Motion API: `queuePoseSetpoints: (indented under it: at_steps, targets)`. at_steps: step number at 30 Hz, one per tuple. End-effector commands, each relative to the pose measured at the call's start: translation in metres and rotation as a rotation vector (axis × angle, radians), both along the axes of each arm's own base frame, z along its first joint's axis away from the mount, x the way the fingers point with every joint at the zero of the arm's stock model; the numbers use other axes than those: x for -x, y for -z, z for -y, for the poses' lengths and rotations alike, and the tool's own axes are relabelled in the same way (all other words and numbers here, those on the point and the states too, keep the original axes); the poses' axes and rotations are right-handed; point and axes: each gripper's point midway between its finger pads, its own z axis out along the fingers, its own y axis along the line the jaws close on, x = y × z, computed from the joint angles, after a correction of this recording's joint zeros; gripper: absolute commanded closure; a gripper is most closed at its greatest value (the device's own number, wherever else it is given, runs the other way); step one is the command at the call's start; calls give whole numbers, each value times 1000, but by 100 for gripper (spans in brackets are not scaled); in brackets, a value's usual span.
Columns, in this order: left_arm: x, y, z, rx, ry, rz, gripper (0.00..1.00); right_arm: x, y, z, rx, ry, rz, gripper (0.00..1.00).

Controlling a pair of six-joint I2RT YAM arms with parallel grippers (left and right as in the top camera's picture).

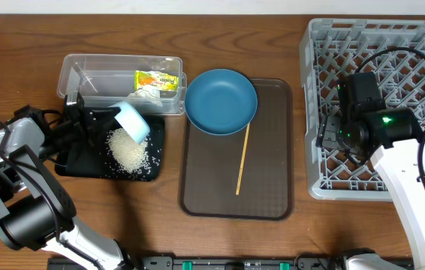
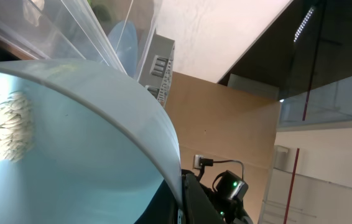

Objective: Sort waste into correct bins and load items into the dishwasher rack
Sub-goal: 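Tilt the bowl with the left gripper to pour rice onto the black tray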

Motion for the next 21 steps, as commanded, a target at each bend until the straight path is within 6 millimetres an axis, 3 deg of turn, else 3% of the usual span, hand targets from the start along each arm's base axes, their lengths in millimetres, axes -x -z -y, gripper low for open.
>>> queuePoseSetpoints:
  at_steps: [1, 7, 9, 12, 15, 19, 21]
  targets:
    - [-1, -5, -2, 21, -10, 15, 94, -2, -1, 2, 9, 1, 0, 27]
    - [9, 39, -6, -168, 21, -169, 94, -2, -1, 2, 9, 1, 0, 27]
    - [8, 35, -5, -142, 16, -163, 94, -2, -1, 2, 9, 1, 0, 27]
    - [0, -6, -2, 29, -11, 8, 94, -2, -1, 2, 9, 1, 0, 27]
    - [-1, -4, -3, -3, -8, 34, 94, -2, -1, 2, 9, 1, 0, 27]
    - [3, 18, -5, -91, 5, -73, 94, -2, -1, 2, 9, 1, 0, 27]
    - [2, 10, -4, -29, -6, -78, 94, -2, -1, 2, 9, 1, 0, 27]
